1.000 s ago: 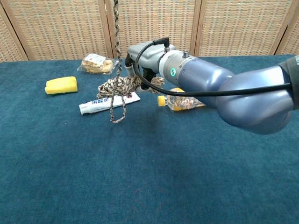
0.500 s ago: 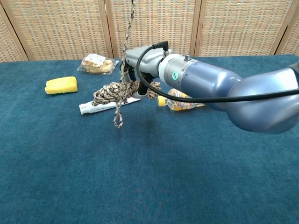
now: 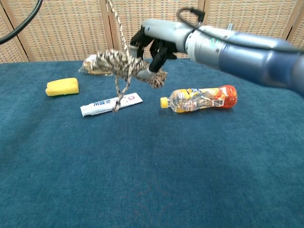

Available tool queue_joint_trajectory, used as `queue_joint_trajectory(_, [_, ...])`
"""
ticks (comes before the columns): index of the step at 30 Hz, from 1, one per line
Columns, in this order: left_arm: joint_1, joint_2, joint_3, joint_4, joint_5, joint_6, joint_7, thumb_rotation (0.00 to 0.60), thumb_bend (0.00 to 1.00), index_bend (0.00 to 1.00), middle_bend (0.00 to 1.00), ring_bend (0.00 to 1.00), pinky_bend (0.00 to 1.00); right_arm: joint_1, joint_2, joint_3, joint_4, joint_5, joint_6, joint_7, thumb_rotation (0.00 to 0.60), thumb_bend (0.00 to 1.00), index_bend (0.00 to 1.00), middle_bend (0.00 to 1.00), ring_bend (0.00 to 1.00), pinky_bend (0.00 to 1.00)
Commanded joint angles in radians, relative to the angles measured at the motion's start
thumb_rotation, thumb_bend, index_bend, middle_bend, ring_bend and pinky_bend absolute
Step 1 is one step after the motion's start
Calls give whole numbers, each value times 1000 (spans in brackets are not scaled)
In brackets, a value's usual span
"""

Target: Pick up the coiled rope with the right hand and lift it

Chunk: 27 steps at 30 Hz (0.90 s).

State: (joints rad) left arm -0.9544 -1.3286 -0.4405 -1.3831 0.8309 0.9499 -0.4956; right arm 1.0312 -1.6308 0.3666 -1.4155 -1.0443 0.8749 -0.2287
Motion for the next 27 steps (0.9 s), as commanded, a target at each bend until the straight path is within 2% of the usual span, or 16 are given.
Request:
queue_joint_trajectory(1, [34,-77,33,123,47,-61,-74,600,662,735,0,0,0,-19,54,47,-56,65,-7,34,600,753,684,811,731,869])
queue_joint_trajectory(4, [59,-107,63,198,108,-74,-98,600,668,736,0,0,0,-25,91,91,-97,144,-11,61,600,753,685,811,731,870])
queue_joint_trajectory(7, [84,-159,128,305,215,-25,-75,600,668,736,0,0,0,-22,120,117,-118,201,-2,57,600,753,685,811,730,872])
queue_joint_trajectory(11, [125,-200,202,387,329,7,-112,600,690,739,0,0,0,-15,154,153,-139,289,20,44,600,753,686,812,731,873])
queue_joint_trajectory(14, [151,-211,251,429,406,35,-133,600,775,754,0,0,0,-4,175,168,-139,339,45,12,600,753,687,814,731,874])
queue_joint_trajectory(16, [183,-210,313,459,493,80,-134,600,841,762,0,0,0,6,198,179,-135,409,74,-30,600,753,687,814,731,874])
queue_joint_trajectory(21, [243,-193,405,470,640,208,-120,600,862,768,0,0,0,27,223,171,-144,525,119,-115,600,753,687,814,731,875])
queue_joint_trajectory(27, [297,-145,465,426,716,274,-83,600,865,778,0,0,0,39,231,152,-137,582,135,-154,600,754,687,815,731,875])
